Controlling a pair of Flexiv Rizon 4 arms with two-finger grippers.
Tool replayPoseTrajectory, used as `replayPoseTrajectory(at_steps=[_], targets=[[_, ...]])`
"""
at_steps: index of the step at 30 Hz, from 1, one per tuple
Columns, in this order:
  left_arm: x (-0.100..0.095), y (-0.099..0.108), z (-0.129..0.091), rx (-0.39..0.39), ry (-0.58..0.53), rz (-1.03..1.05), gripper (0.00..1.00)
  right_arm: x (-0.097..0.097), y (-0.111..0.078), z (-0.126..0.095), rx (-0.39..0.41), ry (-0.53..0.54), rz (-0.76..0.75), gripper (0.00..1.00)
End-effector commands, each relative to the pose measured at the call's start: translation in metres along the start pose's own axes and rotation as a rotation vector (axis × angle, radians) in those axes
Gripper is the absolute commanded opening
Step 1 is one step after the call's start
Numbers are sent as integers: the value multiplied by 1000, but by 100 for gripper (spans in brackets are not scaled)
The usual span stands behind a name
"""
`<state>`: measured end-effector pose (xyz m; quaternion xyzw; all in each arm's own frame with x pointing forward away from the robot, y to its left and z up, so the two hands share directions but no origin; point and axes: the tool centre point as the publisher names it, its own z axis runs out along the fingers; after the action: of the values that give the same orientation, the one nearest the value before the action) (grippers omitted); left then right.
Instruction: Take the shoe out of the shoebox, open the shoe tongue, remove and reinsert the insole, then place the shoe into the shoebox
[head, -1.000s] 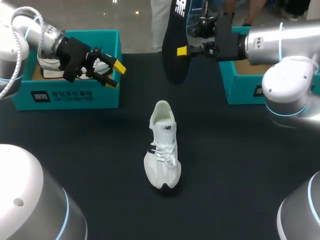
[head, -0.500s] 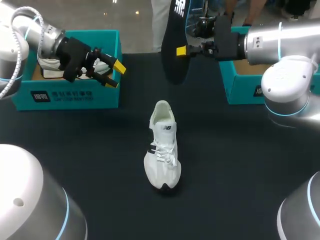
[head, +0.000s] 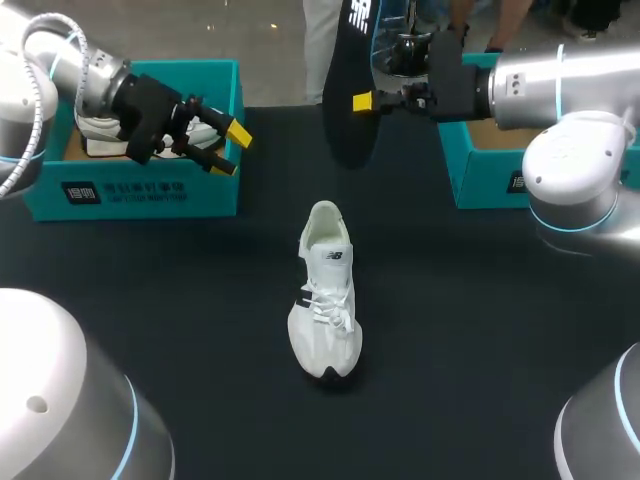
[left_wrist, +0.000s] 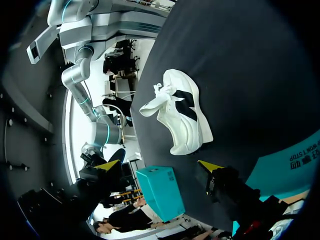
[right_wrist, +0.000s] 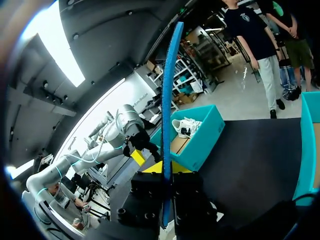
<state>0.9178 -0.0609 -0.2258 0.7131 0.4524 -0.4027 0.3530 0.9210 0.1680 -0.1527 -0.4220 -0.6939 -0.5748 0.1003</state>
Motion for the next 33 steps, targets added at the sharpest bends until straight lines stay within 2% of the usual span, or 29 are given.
replayPoseTrajectory(at_steps=[1, 4, 10, 24, 33], targets=[[0, 0, 0, 1, 2, 1, 100, -3, -5, 4, 11, -5, 7, 0], [0, 0, 0, 1, 2, 1, 100, -9, -21, 10, 11, 0, 8, 0], [0, 0, 0, 1, 2, 1, 100, -17, -40, 21, 16, 1, 0, 0], [0, 0, 0, 1, 2, 1, 100, -27, -61, 53, 43, 38, -29, 0], [0, 0, 0, 1, 2, 1, 100, -27, -62, 54, 42, 42, -26, 0]])
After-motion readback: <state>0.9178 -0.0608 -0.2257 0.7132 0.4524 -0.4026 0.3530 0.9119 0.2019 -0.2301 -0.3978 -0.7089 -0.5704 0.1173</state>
